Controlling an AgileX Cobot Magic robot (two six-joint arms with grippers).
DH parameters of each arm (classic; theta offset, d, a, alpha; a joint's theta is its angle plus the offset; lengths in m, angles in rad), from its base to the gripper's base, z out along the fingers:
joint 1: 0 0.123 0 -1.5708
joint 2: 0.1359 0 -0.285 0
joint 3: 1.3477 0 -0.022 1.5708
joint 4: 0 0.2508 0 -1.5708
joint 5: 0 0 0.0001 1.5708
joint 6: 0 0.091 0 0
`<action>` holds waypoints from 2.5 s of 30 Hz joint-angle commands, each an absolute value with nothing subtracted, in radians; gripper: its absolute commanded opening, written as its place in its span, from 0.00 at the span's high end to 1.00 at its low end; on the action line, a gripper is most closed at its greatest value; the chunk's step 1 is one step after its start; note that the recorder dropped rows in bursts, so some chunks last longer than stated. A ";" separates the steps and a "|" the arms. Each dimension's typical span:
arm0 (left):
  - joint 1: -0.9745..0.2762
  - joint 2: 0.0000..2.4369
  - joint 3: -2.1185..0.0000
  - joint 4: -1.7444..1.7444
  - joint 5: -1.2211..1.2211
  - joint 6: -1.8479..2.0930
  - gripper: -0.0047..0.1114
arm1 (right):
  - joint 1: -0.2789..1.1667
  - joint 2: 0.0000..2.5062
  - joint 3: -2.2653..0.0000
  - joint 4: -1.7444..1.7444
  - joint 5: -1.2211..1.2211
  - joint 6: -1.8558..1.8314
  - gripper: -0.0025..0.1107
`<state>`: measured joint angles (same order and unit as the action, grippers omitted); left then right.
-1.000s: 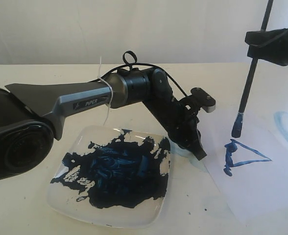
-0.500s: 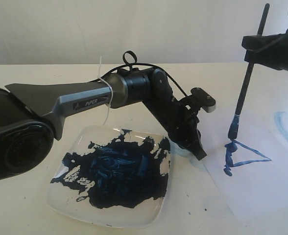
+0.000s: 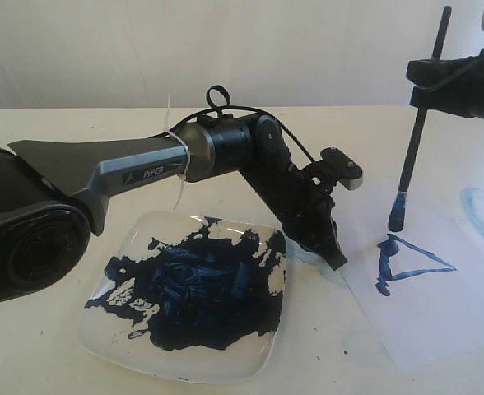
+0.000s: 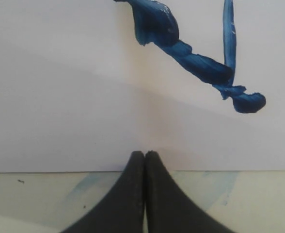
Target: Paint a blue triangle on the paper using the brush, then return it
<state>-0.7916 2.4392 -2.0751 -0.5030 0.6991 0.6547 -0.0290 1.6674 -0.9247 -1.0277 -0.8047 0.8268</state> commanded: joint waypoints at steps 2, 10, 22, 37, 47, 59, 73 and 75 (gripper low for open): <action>-0.792 2.445 -2.072 -0.492 0.748 0.657 0.96 | -0.041 1.668 -0.921 -1.013 -0.814 0.815 0.98; -0.792 2.445 -2.072 -0.492 0.748 0.657 0.96 | -0.041 1.668 -0.917 -1.022 -0.814 0.819 0.98; -0.792 2.445 -2.072 -0.492 0.748 0.657 0.96 | -0.041 1.699 -0.917 -1.024 -0.821 0.853 0.98; -0.792 2.445 -2.072 -0.492 0.727 0.657 0.96 | -0.041 1.706 -0.917 -1.078 -0.830 0.918 0.98; -0.792 2.445 -2.072 -0.492 0.729 0.657 0.96 | -0.041 1.704 -0.917 -1.133 -0.834 0.985 0.98; -0.792 2.445 -2.072 -0.492 0.729 0.657 0.96 | -0.041 1.694 -0.917 -1.207 -0.836 1.089 0.98; -0.792 2.445 -2.072 -0.492 0.740 0.657 0.96 | -0.041 1.667 -0.917 -1.318 -0.841 1.218 0.98; -0.792 2.445 -2.072 -0.492 0.746 0.657 0.96 | -0.041 1.667 -0.917 -1.318 -0.862 1.226 0.98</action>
